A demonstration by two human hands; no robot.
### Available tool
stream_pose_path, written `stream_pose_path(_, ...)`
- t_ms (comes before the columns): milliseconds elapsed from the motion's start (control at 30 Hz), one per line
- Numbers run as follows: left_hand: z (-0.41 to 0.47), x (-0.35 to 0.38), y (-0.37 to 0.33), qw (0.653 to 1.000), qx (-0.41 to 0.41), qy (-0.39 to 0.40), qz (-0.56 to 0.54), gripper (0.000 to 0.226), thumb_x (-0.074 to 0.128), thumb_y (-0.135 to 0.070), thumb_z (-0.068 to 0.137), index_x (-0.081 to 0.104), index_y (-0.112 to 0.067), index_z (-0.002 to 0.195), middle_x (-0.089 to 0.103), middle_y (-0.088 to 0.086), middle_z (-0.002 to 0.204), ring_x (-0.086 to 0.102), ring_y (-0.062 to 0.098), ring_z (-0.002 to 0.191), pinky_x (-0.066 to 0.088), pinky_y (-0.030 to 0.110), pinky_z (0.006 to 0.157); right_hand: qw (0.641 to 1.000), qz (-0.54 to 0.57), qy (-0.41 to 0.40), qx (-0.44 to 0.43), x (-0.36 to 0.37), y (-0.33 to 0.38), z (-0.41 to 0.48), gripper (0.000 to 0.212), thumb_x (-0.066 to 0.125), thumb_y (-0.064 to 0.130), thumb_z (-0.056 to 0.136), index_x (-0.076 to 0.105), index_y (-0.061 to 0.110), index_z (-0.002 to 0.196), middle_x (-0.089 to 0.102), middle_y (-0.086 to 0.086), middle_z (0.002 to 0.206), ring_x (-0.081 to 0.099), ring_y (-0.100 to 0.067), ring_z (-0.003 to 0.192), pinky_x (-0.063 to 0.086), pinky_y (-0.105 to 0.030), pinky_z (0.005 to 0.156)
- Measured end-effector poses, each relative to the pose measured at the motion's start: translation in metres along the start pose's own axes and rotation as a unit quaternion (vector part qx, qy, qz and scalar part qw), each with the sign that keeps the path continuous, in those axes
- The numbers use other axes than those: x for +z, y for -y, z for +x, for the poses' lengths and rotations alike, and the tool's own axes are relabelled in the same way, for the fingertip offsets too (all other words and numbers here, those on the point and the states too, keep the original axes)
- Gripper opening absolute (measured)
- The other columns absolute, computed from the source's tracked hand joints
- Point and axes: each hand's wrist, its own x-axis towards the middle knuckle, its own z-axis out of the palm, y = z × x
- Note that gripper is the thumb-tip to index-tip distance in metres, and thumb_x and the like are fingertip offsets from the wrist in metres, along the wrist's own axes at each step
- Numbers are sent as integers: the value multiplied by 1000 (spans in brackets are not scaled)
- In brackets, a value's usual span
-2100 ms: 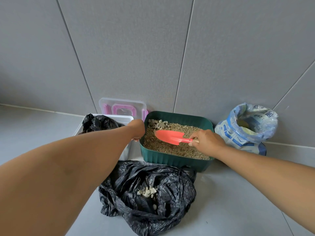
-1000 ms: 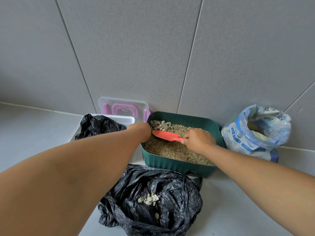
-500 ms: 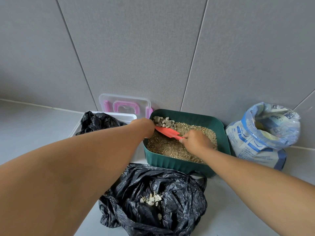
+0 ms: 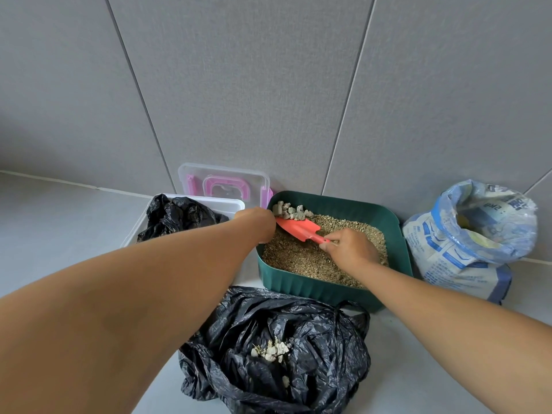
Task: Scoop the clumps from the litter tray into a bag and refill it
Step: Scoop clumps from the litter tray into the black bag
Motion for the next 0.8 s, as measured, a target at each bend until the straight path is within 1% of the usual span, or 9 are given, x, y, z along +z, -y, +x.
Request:
stream_pose_path(167, -1, 7, 1, 999, -4, -23, -37, 31, 49, 0, 92, 55, 0, 122, 60, 13, 123, 59, 29, 112, 47, 33, 87, 1000, 0, 6, -15, -11, -3, -6, 25, 63, 41, 92, 70, 34, 114, 65, 10, 72, 48, -9, 49, 28, -20, 42)
stream_pose_path(267, -1, 13, 1, 997, -9, -42, -60, 31, 45, 0, 92, 56, -2, 121, 61, 13, 121, 61, 30, 110, 49, 35, 86, 1000, -2, 1, -16, -18, -7, -12, 23, 65, 41, 91, 72, 35, 112, 65, 11, 72, 51, -10, 51, 31, -21, 44)
stream_pose_path(333, 1, 17, 2, 997, -4, -43, -62, 29, 45, -2, 93, 57, -1, 119, 62, 14, 118, 62, 30, 108, 49, 35, 83, 1000, 0, 0, -19, -23, -10, -13, 22, 66, 41, 90, 73, 35, 110, 65, 12, 73, 53, -10, 54, 33, -22, 47)
stream_pose_path(433, 0, 19, 7, 999, 12, -26, -40, 24, 52, -6, 94, 58, 1, 116, 65, 14, 111, 64, 30, 102, 50, 33, 78, 1000, 8, -4, -24, -33, -16, -19, 21, 66, 41, 89, 73, 37, 109, 66, 13, 73, 58, -11, 59, 35, -22, 48)
stream_pose_path(533, 0, 17, 14, 999, 31, -20, 12, 30, 56, -12, 94, 58, 0, 121, 67, 12, 103, 66, 26, 94, 54, 31, 81, 999, 4, -8, -43, -43, -21, -26, 23, 66, 42, 89, 72, 37, 111, 68, 12, 79, 59, -11, 62, 37, -22, 50)
stream_pose_path(600, -5, 11, 17, 997, 50, -24, 47, 39, 59, -8, 91, 55, -4, 130, 59, 7, 93, 64, 23, 89, 51, 25, 79, 998, -2, -5, -65, -50, -24, -31, 24, 66, 42, 89, 72, 37, 112, 70, 11, 82, 58, -9, 61, 37, -23, 51)
stream_pose_path(667, -10, 4, 20, 995, 70, -18, 67, 41, 59, -8, 91, 55, -5, 131, 49, 3, 81, 61, 22, 89, 50, 24, 77, 996, -9, -4, -88, -57, -27, -35, 22, 65, 42, 89, 72, 39, 110, 71, 13, 82, 55, -4, 57, 36, -22, 50)
stream_pose_path(733, -11, -2, 23, 995, 68, -7, 75, 37, 57, -13, 93, 56, -4, 129, 41, 0, 69, 61, 21, 93, 50, 23, 75, 994, -6, 1, -112, -61, -30, -41, 21, 65, 41, 89, 73, 39, 108, 69, 14, 74, 52, -2, 52, 35, -22, 48)
stream_pose_path(800, -15, -6, 25, 994, 63, -18, 90, 41, 60, -15, 91, 55, -6, 131, 37, -2, 67, 61, 21, 103, 49, 24, 82, 991, -1, 11, -134, -64, -33, -45, 22, 66, 42, 88, 72, 40, 109, 64, 15, 65, 51, -2, 50, 36, -22, 48)
